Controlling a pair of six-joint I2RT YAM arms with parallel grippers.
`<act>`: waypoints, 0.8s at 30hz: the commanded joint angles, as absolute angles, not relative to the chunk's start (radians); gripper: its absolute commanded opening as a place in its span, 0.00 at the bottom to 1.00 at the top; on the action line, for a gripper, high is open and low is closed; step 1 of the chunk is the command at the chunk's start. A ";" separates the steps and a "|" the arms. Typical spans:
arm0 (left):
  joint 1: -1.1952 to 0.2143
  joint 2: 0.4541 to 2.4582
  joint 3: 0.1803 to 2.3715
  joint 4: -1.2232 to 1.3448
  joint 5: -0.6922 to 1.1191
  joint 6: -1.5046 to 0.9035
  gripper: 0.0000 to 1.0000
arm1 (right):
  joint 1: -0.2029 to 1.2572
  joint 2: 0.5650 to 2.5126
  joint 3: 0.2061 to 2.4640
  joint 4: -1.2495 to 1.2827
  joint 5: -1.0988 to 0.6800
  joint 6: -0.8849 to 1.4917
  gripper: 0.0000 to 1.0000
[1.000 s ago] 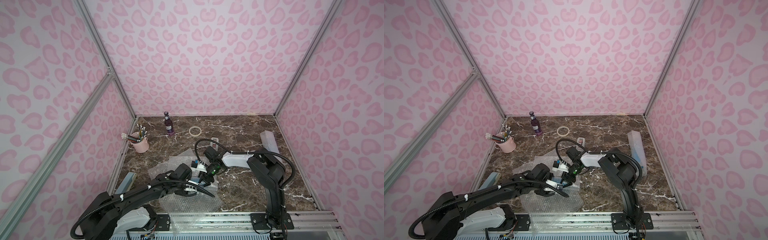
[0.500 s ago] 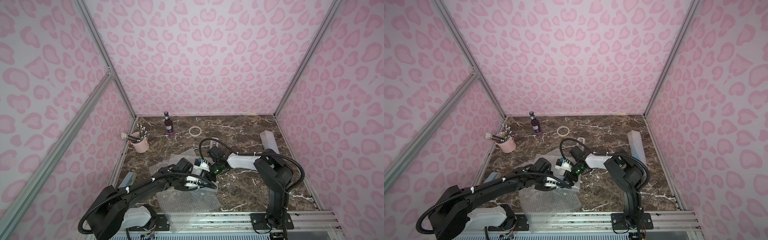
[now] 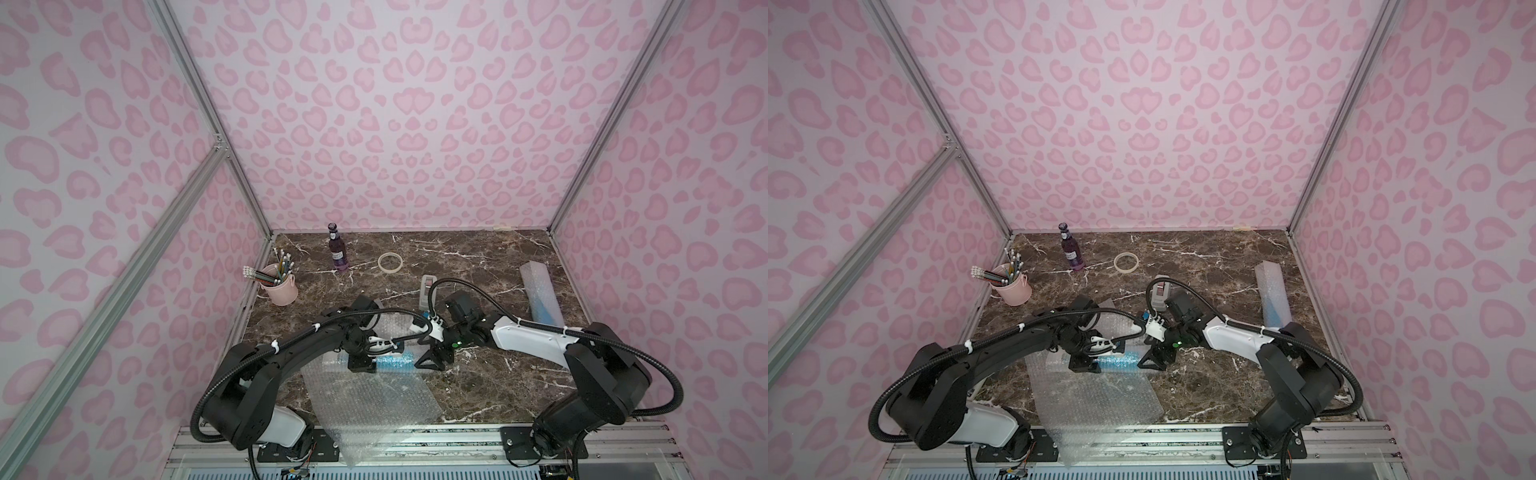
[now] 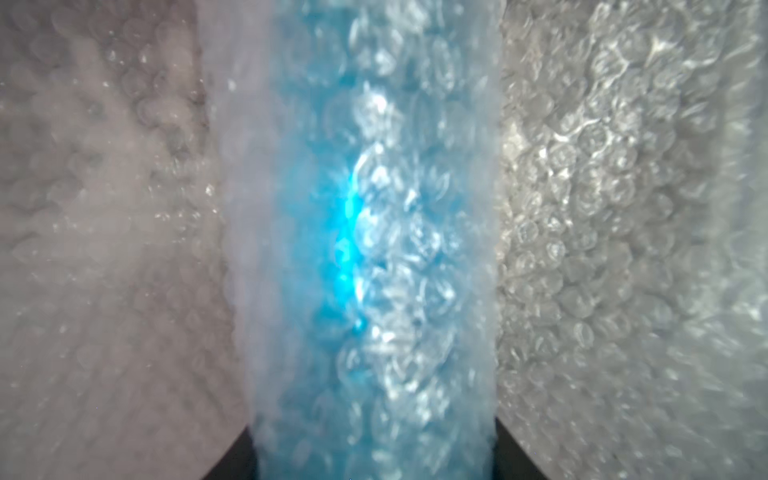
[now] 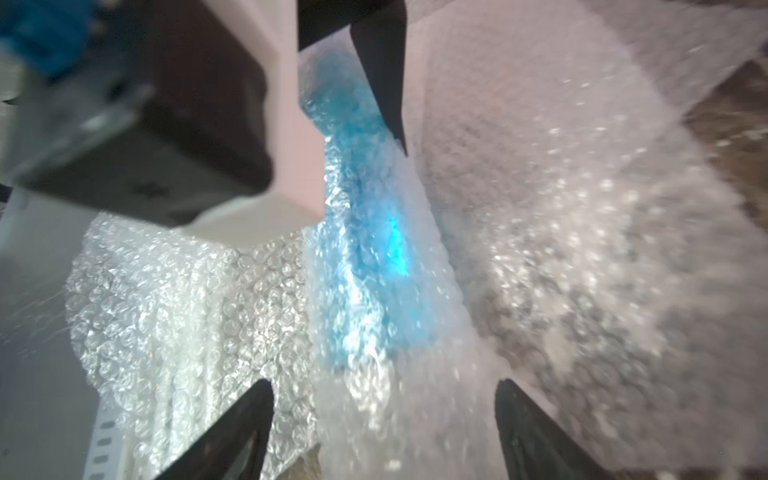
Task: Wrap wine bottles in bubble wrap
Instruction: Wrap the wine bottle in bubble wrap.
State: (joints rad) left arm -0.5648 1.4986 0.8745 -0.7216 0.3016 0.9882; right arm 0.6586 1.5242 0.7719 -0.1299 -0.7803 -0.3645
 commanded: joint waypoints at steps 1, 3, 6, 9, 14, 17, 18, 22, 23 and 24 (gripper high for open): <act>-0.538 1.556 0.944 -0.837 0.466 0.959 0.48 | 0.670 1.420 0.692 0.057 -0.686 -0.387 0.83; -0.523 1.594 0.973 -0.869 0.494 0.960 0.47 | 0.683 1.335 0.615 0.154 -0.658 -0.390 0.83; -0.502 1.650 1.014 -0.904 0.533 0.955 0.47 | 0.764 1.208 0.496 0.283 -0.558 -0.437 0.84; -0.487 1.723 1.068 -0.960 0.568 0.934 0.47 | 0.848 1.187 0.457 0.306 -0.453 -0.494 0.84; -0.485 1.801 1.118 -1.007 0.584 0.926 0.43 | 0.982 1.248 0.455 0.355 -0.287 -0.590 0.83; -0.483 1.822 1.126 -1.015 0.585 0.920 0.44 | 1.031 1.332 0.497 0.383 -0.195 -0.674 0.82; -0.483 1.836 1.126 -1.015 0.580 0.914 0.45 | 1.043 1.361 0.505 0.410 -0.180 -0.699 0.82; -0.483 1.871 1.136 -1.018 0.550 0.902 0.45 | 1.068 1.491 0.554 0.456 -0.082 -0.783 0.80; -0.483 1.871 1.137 -1.013 0.551 0.899 0.46 | 1.068 1.511 0.567 0.460 -0.077 -0.792 0.80; -0.483 1.867 1.139 -1.003 0.553 0.895 0.47 | 1.065 1.534 0.578 0.464 -0.088 -0.801 0.79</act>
State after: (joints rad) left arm -0.4835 1.8637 1.1313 -0.9897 0.5461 0.9150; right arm 1.0668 1.4952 0.5598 0.3996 -0.1581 -0.7307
